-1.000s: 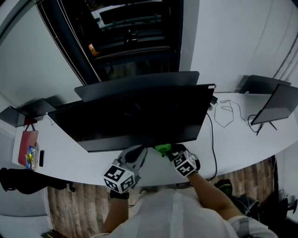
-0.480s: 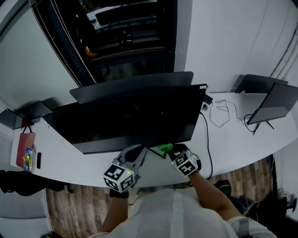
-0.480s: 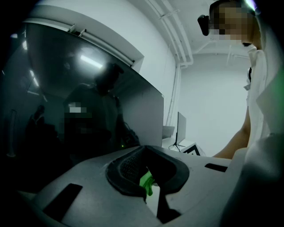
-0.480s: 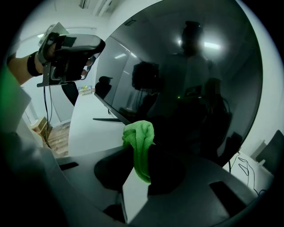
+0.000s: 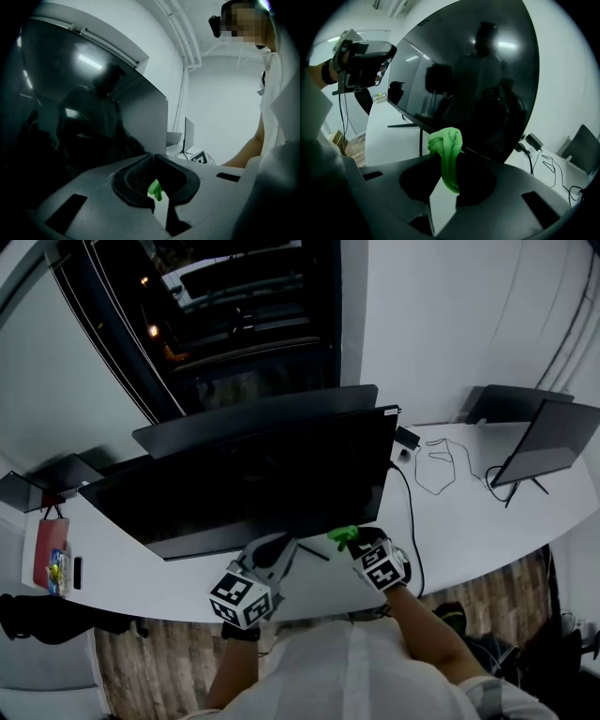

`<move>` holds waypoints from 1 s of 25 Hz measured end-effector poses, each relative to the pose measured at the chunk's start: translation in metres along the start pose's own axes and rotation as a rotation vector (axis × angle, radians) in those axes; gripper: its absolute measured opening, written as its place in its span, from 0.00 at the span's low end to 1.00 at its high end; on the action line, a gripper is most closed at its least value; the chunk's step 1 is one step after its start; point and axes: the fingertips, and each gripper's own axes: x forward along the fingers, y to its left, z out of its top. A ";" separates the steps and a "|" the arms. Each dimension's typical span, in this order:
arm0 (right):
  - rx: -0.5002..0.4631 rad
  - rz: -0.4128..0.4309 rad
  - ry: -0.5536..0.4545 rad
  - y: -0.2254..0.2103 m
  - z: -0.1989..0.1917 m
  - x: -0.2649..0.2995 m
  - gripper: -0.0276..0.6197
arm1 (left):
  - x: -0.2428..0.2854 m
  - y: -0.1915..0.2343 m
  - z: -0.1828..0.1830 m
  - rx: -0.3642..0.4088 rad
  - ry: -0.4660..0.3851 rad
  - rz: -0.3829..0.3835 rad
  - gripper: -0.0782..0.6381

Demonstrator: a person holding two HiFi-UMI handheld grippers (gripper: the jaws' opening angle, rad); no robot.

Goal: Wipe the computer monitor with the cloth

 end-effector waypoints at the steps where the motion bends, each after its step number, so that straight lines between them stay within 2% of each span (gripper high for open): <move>1: 0.009 -0.007 0.002 -0.004 -0.001 -0.001 0.15 | 0.000 0.000 0.000 0.000 0.001 -0.001 0.14; 25: 0.241 -0.201 0.091 -0.084 -0.047 -0.013 0.15 | 0.014 0.001 0.004 0.001 0.008 -0.020 0.14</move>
